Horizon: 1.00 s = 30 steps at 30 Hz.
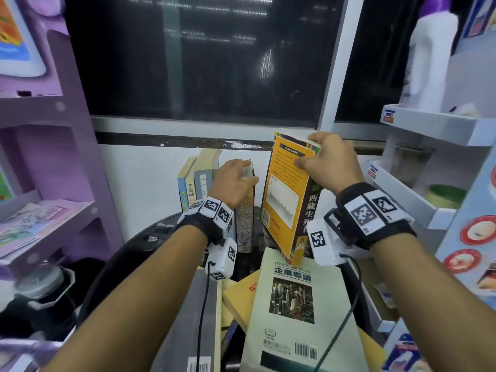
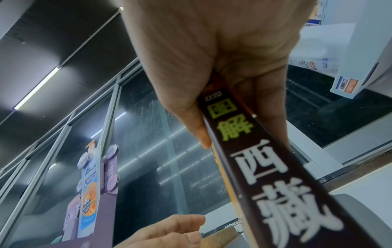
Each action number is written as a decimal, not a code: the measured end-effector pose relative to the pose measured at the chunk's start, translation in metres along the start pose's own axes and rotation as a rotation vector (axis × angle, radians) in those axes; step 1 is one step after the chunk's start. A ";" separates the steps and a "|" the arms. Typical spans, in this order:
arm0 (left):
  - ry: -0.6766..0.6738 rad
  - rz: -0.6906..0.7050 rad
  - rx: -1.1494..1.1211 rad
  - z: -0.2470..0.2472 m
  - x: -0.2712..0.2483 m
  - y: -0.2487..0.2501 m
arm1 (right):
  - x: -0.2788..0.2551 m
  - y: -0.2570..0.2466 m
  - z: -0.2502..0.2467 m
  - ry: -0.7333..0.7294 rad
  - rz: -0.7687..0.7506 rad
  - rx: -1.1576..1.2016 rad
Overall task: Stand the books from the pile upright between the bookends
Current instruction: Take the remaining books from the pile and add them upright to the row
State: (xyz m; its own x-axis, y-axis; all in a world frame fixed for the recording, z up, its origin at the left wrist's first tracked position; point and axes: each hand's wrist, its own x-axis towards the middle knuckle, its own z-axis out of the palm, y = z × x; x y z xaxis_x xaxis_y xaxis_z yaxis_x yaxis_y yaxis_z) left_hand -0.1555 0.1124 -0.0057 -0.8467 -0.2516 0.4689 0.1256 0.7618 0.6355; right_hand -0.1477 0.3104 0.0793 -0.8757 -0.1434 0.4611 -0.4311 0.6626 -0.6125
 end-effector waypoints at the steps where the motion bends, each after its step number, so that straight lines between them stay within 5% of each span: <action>1: -0.012 -0.004 0.010 0.002 0.003 -0.002 | 0.004 0.000 0.003 0.010 -0.002 -0.005; 12: -0.005 0.047 0.221 0.018 0.014 -0.016 | 0.044 0.002 0.054 0.064 -0.016 -0.058; 30: -0.013 0.101 0.232 0.017 0.013 -0.022 | 0.049 0.020 0.119 0.008 0.030 -0.052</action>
State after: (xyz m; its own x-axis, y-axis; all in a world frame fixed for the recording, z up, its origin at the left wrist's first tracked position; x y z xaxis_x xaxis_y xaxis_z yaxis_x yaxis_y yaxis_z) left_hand -0.1778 0.1024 -0.0242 -0.8425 -0.1611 0.5140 0.0888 0.8996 0.4275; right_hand -0.2251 0.2293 0.0135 -0.8859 -0.1171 0.4488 -0.3929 0.7040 -0.5917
